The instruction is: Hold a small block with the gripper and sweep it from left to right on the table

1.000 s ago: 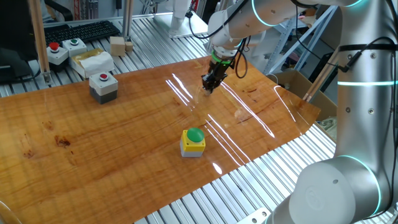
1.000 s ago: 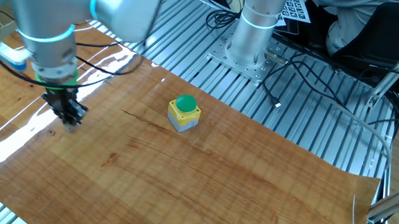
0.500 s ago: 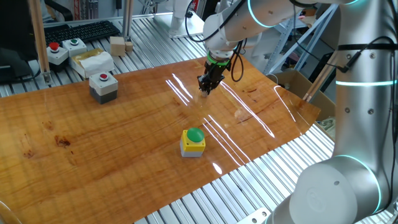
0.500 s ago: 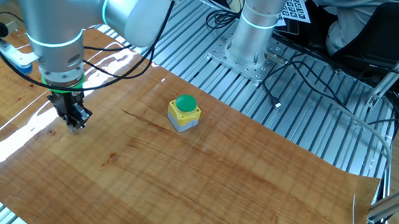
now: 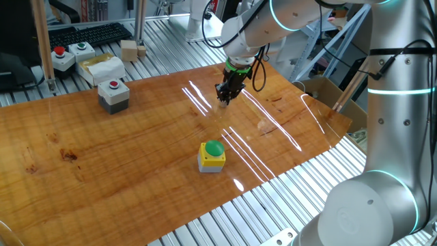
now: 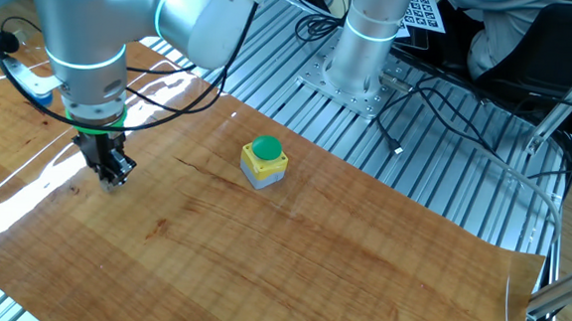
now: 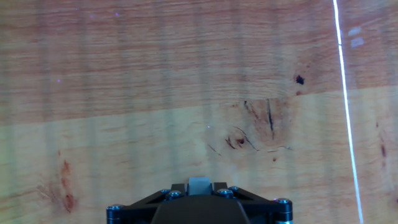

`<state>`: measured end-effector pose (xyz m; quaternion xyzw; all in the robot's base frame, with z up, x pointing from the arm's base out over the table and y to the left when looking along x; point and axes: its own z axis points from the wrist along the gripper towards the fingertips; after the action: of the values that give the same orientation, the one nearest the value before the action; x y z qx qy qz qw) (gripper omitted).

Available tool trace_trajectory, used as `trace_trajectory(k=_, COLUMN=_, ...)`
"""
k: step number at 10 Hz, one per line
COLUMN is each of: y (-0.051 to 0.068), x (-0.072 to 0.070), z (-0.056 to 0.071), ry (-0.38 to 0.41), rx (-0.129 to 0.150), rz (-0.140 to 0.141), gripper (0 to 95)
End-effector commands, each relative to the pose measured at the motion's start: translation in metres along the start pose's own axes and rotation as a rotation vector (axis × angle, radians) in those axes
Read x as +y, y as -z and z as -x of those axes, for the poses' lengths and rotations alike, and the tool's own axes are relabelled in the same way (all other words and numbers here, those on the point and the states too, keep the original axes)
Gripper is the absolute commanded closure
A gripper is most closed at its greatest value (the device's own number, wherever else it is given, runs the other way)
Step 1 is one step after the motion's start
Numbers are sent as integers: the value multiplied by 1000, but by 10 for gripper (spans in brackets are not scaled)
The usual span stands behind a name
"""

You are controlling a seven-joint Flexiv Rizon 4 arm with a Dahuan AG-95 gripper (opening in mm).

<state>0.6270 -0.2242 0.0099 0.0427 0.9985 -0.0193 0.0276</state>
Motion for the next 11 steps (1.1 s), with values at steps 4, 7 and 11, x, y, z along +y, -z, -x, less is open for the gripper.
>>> trace_trajectory(k=4, y=2, x=10, z=0, ry=-36, rx=6, rz=-4, gripper=950)
trace_trajectory(k=7, y=0, x=11, z=0, ry=-29, rx=0, rz=-2, gripper=950)
trace_trajectory(k=11, y=-6, x=-33, z=12, ry=101, rx=-1, rz=1, gripper=950)
